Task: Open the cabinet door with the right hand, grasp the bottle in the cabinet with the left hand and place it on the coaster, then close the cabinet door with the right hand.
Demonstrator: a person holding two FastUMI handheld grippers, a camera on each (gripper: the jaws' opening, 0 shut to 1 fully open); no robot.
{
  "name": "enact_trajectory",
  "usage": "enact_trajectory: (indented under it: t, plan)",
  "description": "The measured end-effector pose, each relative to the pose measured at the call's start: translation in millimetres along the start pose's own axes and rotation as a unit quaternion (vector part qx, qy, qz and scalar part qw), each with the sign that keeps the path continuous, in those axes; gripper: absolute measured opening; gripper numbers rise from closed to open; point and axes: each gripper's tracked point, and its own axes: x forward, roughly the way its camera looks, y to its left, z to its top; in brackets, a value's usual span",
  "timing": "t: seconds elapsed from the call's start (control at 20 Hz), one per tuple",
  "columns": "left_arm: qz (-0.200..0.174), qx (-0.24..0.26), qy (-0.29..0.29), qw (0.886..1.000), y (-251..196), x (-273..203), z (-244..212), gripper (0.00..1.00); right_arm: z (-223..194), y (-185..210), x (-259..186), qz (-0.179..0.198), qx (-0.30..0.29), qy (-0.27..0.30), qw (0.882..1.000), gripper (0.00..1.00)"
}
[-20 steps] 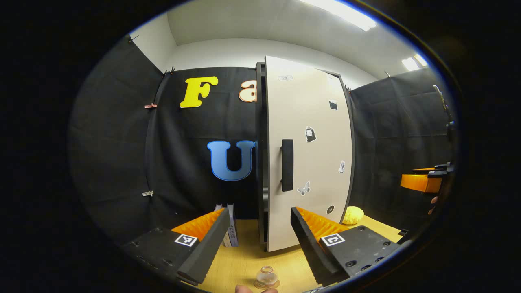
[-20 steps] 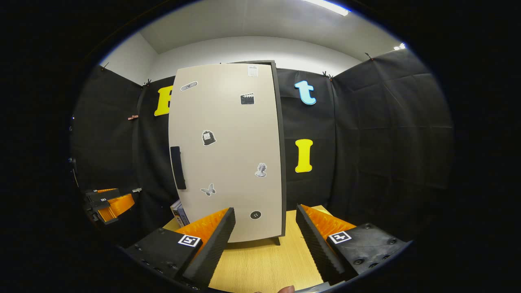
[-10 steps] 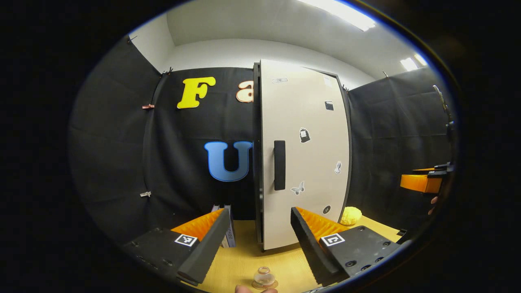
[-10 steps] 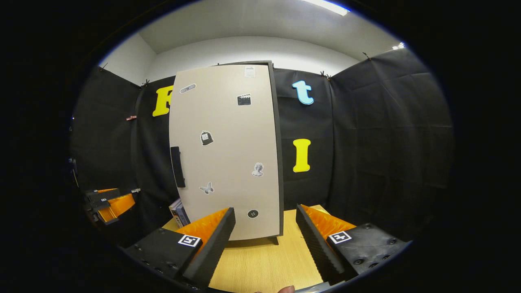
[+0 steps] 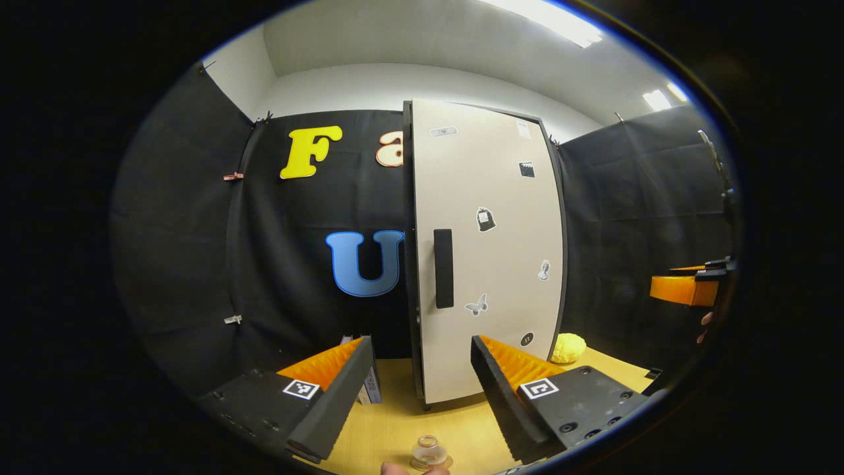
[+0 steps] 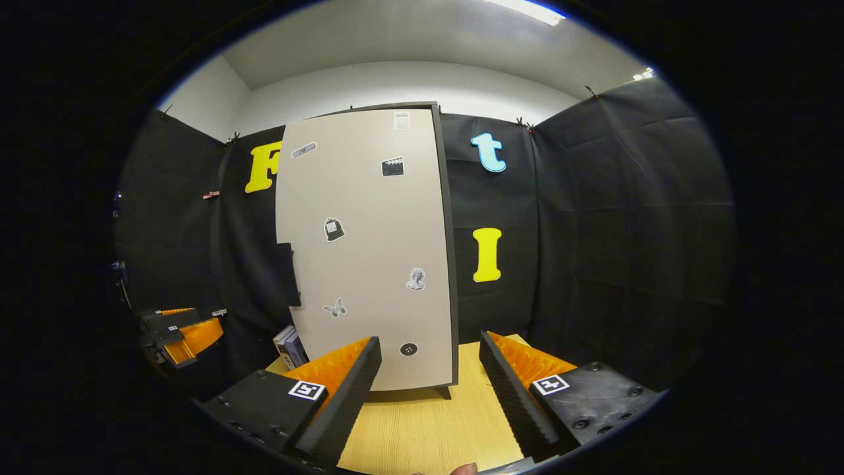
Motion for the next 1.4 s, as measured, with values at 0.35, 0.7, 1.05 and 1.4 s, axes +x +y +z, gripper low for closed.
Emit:
enact_trajectory:
  t: [0.35,0.7,1.05,1.4]
  plan:
    - [-0.003,-0.004,0.006,1.000,-8.0,-0.7,-4.2,0.94,-1.5,-5.2,-1.7,-0.007,-0.002,-0.001,1.000,0.98]
    - [-0.001,0.002,0.008,1.000,-23.8,10.5,-5.9,0.95,-9.6,-11.4,8.4,-0.004,-0.018,-0.002,1.000,0.98]
    - [0.008,0.015,0.005,1.000,-48.5,28.0,-15.2,0.94,-10.3,-34.1,18.2,-0.009,-0.010,-0.010,1.000,0.98]
    - [0.015,0.027,0.017,0.999,-88.9,34.4,-46.6,0.94,-25.3,-57.9,23.8,0.007,0.013,-0.013,1.000,0.98]
